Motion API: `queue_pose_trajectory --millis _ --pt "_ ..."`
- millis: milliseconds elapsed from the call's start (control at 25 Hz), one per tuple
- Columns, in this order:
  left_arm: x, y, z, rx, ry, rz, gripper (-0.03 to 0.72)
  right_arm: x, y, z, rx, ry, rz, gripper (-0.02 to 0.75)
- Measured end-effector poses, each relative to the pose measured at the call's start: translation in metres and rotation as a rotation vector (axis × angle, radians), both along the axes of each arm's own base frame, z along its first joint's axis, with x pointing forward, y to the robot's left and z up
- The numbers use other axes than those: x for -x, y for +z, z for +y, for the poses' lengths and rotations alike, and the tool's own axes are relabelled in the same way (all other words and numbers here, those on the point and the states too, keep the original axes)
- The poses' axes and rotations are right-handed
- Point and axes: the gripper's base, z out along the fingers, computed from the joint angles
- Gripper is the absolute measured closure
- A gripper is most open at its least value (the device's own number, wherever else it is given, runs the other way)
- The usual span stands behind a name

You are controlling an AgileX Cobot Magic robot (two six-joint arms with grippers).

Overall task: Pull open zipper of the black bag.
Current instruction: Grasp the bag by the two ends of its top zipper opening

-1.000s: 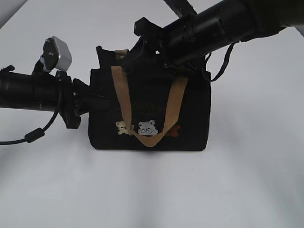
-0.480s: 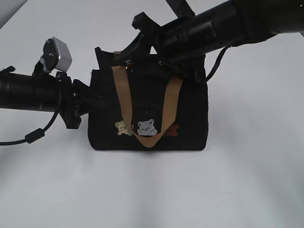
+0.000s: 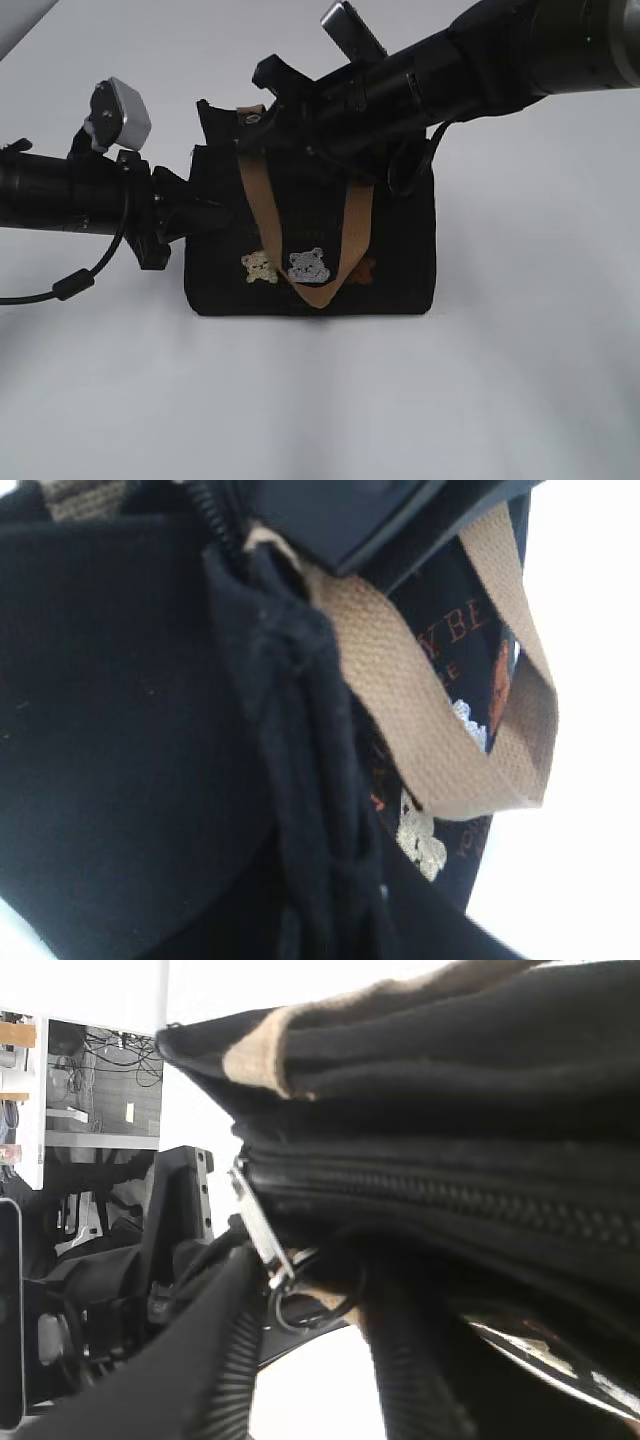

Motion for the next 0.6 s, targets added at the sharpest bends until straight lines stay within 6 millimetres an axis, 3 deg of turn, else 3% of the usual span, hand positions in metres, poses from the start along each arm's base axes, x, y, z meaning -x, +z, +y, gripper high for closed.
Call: queue_pose_trajectory --millis 120,600 --pt "0.0 0.0 0.0 0.0 0.0 0.0 0.627 0.0 0.0 0.0 -0.001 0.0 0.0 0.496" --pt "-0.001 0.001 0.0 0.011 0.003 -0.003 0.627 -0.001 0.011 -0.005 -0.007 -0.028 -0.027 0.485"
